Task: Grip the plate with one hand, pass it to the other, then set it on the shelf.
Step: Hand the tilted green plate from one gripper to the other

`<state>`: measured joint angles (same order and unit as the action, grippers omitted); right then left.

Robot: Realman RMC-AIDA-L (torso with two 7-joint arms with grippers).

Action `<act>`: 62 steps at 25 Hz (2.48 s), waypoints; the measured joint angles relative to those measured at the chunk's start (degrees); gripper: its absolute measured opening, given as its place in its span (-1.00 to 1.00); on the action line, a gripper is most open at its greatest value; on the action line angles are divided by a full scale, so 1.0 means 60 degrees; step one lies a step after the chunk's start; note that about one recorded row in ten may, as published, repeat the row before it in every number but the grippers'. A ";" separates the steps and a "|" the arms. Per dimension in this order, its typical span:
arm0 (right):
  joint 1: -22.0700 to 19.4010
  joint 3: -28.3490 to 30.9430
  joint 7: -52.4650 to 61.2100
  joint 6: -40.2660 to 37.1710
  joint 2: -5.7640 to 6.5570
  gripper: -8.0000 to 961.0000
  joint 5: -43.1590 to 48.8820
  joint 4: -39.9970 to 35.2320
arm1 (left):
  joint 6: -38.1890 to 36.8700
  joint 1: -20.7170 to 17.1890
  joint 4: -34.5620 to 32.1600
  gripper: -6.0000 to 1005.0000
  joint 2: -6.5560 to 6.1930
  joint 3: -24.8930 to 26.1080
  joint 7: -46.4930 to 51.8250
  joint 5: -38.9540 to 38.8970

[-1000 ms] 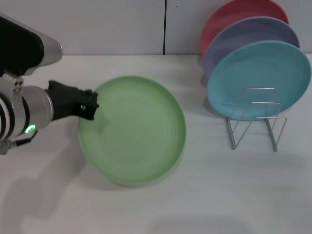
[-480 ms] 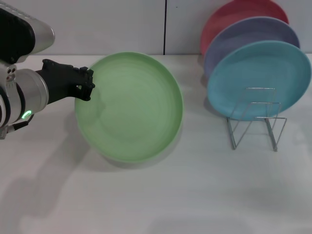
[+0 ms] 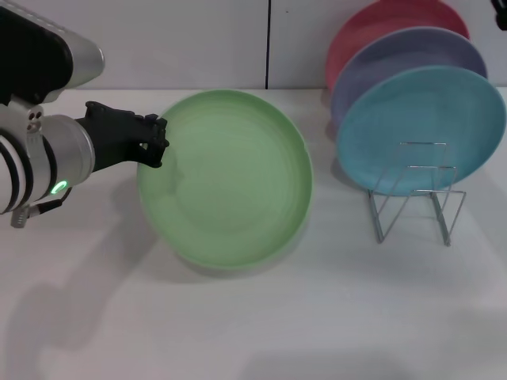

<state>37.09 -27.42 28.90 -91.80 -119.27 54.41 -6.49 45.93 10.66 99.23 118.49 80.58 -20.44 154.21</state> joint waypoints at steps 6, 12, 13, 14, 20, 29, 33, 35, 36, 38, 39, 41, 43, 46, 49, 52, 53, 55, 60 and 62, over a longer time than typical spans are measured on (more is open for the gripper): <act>-0.0013 -0.3355 0.3554 0.2805 -0.0055 0.69 0.0111 -0.3743 | 0.0005 0.0329 -0.0312 -0.92 -0.0009 0.0089 0.0148 -0.0010; -0.0680 -0.6447 0.9740 0.5274 0.0128 0.69 0.2581 -0.8761 | -0.0058 0.0427 -0.0312 -0.92 -0.0013 0.0181 0.0145 -0.0011; -0.0957 -0.6384 1.2383 0.5139 0.0064 0.69 0.4778 -1.0582 | -0.0076 0.0451 -0.0292 -0.92 -0.0026 0.0283 0.0105 -0.0009; -0.0957 -0.6384 1.2383 0.5139 0.0064 0.69 0.4778 -1.0582 | -0.0076 0.0451 -0.0292 -0.92 -0.0026 0.0283 0.0105 -0.0009; -0.0888 -0.5418 1.8505 0.2508 0.0026 0.69 1.0098 -1.4297 | -0.0050 0.0377 0.0037 -0.92 -0.0063 0.0720 -0.0252 0.0006; -0.0315 -0.4384 2.0082 0.0183 0.0084 0.69 1.1886 -1.5353 | 0.0059 0.0235 0.0459 -0.92 -0.0062 0.0929 -0.0437 -0.0003; -0.0243 -0.4782 2.0216 0.0449 0.0062 0.69 1.2587 -1.5005 | 0.0174 0.0025 0.0972 -0.92 -0.0060 0.0898 -0.0442 -0.0009; -0.0251 -0.5025 2.0230 0.0802 0.0052 0.69 1.2738 -1.4773 | 0.0201 -0.0022 0.1062 -0.92 -0.0057 0.0880 -0.0442 -0.0009; -0.0263 -0.5169 2.0230 0.0987 0.0047 0.69 1.2793 -1.4655 | 0.0222 -0.0052 0.1142 -0.92 -0.0054 0.0865 -0.0442 -0.0009; -0.0266 -0.5586 2.0205 0.1421 0.0042 0.69 1.2968 -1.4339 | 0.0285 -0.0087 0.1260 -0.92 -0.0048 0.0831 -0.0442 -0.0010; -0.0266 -0.5586 2.0205 0.1421 0.0042 0.69 1.2968 -1.4339 | 0.0317 -0.0090 0.1294 -0.92 -0.0047 0.0817 -0.0442 -0.0010; -0.0212 -0.5811 2.0203 0.1702 0.0042 0.69 1.3102 -1.4108 | 0.0383 -0.0093 0.1351 -0.92 -0.0046 0.0780 -0.0430 -0.0010; -0.0164 -0.6018 2.0199 0.1967 0.0042 0.69 1.3155 -1.3897 | 0.0403 -0.0092 0.1371 -0.92 -0.0047 0.0757 -0.0409 -0.0011; -0.0143 -0.6322 2.0143 0.2296 0.0044 0.69 1.3169 -1.3713 | 0.0430 -0.0103 0.1388 -0.92 -0.0047 0.0696 -0.0398 -0.0020; -0.0097 -0.6452 2.0062 0.2500 0.0046 0.69 1.3172 -1.3561 | 0.0454 -0.0141 0.1498 -0.92 -0.0047 0.0570 -0.0404 -0.0030; 0.0047 -0.6531 2.0055 0.2582 0.0047 0.69 1.3172 -1.3320 | 0.0483 -0.0180 0.1594 -0.92 -0.0047 0.0513 -0.0426 -0.0037; 0.0139 -0.6653 2.0038 0.2707 0.0052 0.69 1.3188 -1.3145 | 0.0496 -0.0182 0.1620 -0.92 -0.0047 0.0509 -0.0427 -0.0042; 0.0176 -0.6755 2.0030 0.2791 0.0054 0.69 1.3205 -1.3038 | 0.0512 -0.0184 0.1677 -0.92 -0.0047 0.0501 -0.0427 -0.0080; 0.0356 -0.7146 2.0027 0.2957 0.0059 0.69 1.3196 -1.2849 | 0.0516 -0.0198 0.1722 -0.92 -0.0047 0.0494 -0.0446 -0.0151; 0.0407 -0.7264 2.0027 0.2964 0.0058 0.69 1.3191 -1.2893 | 0.0523 -0.0194 0.1714 -0.92 -0.0047 0.0494 -0.0446 -0.0155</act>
<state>39.53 -71.01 149.06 -74.02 -118.92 133.56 -83.85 49.06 9.49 109.52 118.21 83.55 -23.11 153.28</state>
